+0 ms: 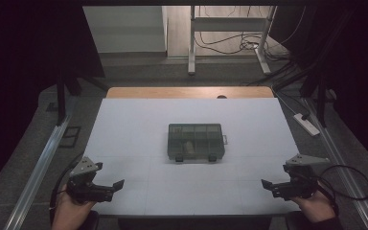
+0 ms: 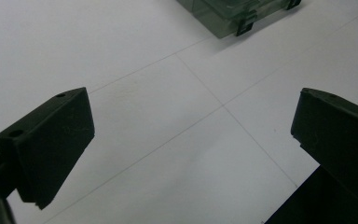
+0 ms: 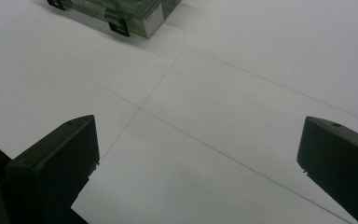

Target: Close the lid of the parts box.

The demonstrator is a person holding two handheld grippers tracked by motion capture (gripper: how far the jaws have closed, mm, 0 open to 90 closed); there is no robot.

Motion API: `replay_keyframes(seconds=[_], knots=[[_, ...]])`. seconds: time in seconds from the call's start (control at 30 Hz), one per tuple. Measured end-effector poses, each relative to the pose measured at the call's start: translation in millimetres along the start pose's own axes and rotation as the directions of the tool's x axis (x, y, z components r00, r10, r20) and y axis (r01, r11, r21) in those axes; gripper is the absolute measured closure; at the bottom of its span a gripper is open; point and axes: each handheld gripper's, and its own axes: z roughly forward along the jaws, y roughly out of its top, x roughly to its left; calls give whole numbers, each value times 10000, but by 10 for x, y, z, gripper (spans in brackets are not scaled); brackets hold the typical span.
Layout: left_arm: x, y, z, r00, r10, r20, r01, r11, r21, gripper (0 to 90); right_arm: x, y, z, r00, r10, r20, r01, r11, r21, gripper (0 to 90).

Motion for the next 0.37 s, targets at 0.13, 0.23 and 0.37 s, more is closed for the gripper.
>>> replay_keyframes(seconds=[0.13,0.23,0.37], knots=[[-1,-11,-15,10000,15,-71,-14,10000,70,3,7,-19,-28,10000,34,71,-34,10000,64,0],[1,-21,-28,9999,-48,-114,49,9999,92,4,3,-34,-51,9999,82,91,-83,9999,77,0],[2,-19,-31,9999,-82,-104,83,9999,76,6,-3,-45,-60,9999,92,124,-93,9999,101,0]])
